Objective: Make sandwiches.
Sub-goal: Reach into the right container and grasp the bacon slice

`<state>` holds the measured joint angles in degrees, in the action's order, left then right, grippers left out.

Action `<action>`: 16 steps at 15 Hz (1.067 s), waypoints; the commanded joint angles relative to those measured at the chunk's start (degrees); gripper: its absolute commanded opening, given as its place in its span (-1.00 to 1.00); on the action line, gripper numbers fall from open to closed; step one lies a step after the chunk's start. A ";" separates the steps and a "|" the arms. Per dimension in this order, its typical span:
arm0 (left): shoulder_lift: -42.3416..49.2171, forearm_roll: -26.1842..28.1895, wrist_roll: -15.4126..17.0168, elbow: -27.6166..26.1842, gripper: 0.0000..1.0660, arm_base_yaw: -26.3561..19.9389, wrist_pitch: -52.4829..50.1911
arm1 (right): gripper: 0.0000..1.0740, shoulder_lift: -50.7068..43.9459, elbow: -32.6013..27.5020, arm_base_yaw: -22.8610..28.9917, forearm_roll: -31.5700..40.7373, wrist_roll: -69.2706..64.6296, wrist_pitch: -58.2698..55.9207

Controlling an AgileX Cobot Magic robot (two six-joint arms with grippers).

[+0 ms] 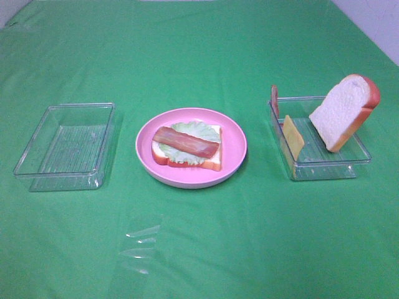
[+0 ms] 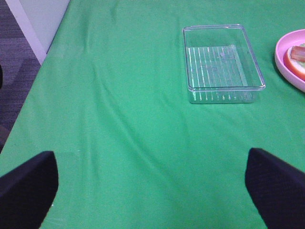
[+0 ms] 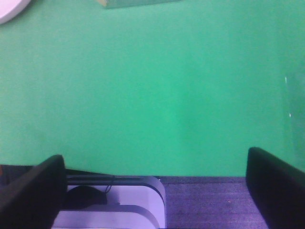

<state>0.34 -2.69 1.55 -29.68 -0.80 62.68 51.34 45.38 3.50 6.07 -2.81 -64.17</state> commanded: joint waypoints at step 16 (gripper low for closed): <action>1.15 0.29 0.46 0.17 0.88 0.11 -0.97 | 0.84 63.60 66.86 4.76 4.93 -3.67 -11.52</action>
<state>0.34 -2.64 1.60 -29.68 -0.80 62.68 114.76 111.67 8.19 10.60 -5.84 -69.56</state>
